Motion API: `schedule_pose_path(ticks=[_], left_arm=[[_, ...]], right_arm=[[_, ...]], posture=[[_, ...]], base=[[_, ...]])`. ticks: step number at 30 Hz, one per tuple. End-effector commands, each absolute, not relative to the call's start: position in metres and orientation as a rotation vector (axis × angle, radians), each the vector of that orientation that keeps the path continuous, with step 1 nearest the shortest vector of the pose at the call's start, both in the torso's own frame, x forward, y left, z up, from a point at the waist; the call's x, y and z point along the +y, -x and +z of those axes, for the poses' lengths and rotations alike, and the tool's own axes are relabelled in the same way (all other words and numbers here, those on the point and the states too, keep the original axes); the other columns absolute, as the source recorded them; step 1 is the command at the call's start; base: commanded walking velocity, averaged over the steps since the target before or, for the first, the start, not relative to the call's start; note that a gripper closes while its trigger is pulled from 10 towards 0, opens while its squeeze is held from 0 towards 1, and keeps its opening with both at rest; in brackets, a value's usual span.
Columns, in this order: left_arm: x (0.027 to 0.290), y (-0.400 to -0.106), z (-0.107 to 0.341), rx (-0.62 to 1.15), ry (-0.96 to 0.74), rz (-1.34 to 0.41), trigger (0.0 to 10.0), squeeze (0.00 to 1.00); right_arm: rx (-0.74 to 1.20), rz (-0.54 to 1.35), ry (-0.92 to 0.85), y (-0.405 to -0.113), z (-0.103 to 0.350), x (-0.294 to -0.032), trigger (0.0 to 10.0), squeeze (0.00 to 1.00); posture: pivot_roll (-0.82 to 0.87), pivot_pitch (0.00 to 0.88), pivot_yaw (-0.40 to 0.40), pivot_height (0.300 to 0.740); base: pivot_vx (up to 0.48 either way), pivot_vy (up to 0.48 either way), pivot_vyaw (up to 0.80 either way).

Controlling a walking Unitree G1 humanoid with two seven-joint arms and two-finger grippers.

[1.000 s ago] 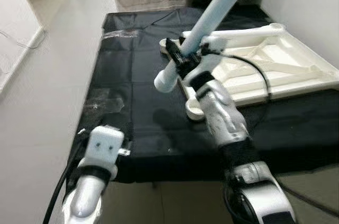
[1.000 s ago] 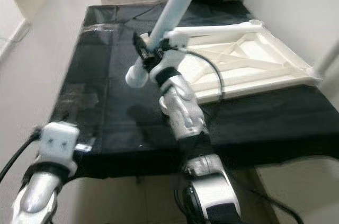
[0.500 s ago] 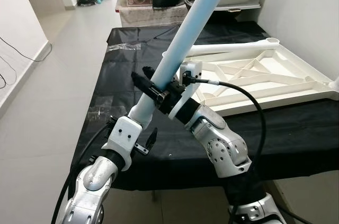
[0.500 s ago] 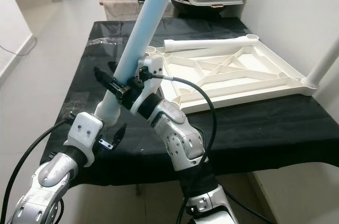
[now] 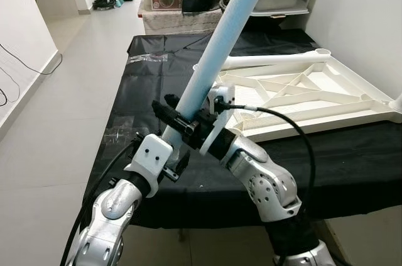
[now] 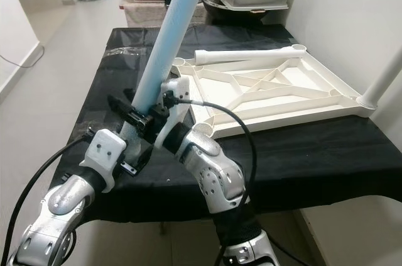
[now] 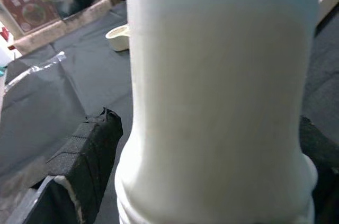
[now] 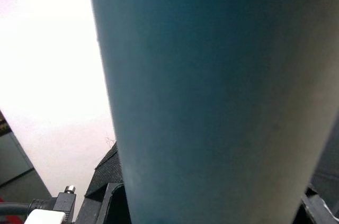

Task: Building children table

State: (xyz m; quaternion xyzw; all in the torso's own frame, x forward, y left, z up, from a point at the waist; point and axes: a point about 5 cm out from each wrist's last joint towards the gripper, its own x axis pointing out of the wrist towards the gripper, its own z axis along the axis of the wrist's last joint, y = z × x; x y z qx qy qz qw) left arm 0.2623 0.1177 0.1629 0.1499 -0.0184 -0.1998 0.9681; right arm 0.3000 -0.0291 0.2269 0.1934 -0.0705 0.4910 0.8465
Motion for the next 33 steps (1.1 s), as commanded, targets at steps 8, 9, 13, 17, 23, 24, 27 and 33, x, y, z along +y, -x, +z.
schedule_pose_path(ticks=[8, 9, 13, 17, 23, 24, 27, 33], left_arm=[[0.109, -0.258, 0.155, -0.038, -0.294, -0.461, 0.0, 0.0], [0.109, -0.258, 0.155, -0.038, -0.294, -0.461, 0.0, 0.0], [0.111, -0.258, 0.153, -0.038, -0.303, -0.454, 0.0, 0.0], [0.113, -0.255, 0.153, -0.022, -0.237, -0.442, 10.0, 0.0], [0.12, -0.244, 0.147, 0.009, -0.19, -0.465, 10.0, 0.0], [0.12, -0.244, 0.147, 0.009, -0.19, -0.465, 10.0, 0.0], [0.125, -0.239, 0.143, 0.029, -0.19, -0.475, 10.0, 0.0], [0.131, -0.228, 0.14, 0.066, -0.169, -0.529, 10.0, 0.0]], right_arm=[[-0.142, 1.089, -0.404, -0.292, 0.228, -0.02, 10.0, 0.0], [-0.142, 1.089, -0.404, -0.292, 0.228, -0.02, 10.0, 0.0], [-0.144, 1.078, -0.398, -0.294, 0.227, -0.022, 10.0, 0.0], [-0.138, 1.073, -0.392, -0.299, 0.225, -0.027, 10.0, 0.0], [-0.15, 1.082, -0.35, -0.306, 0.227, -0.034, 10.0, 0.24], [-0.15, 1.082, -0.35, -0.306, 0.227, -0.034, 10.0, 0.24], [-0.154, 1.094, -0.339, -0.308, 0.229, -0.036, 10.0, 0.0], [-0.138, 1.233, -0.327, -0.3, 0.231, -0.037, 10.0, 0.0]], posture=[[0.11, 0.026, -0.006, 0.74], [0.11, 0.026, -0.006, 0.74], [0.11, 0.026, -0.006, 0.74], [0.11, 0.027, -0.007, 0.74], [0.1, 0.033, -0.009, 0.74], [0.1, 0.033, -0.009, 0.74], [0.1, 0.033, -0.009, 0.74], [0.11, 0.038, -0.01, 0.74]], base=[[0.0, 0.0, 0.0], [0.0, 0.0, 0.0], [0.0, 0.0, 0.0], [0.0, 0.0, 0.0], [0.0, 0.0, 0.0], [0.0, 0.0, 0.0], [0.0, 0.0, 0.0], [0.0, 0.0, 0.0]])
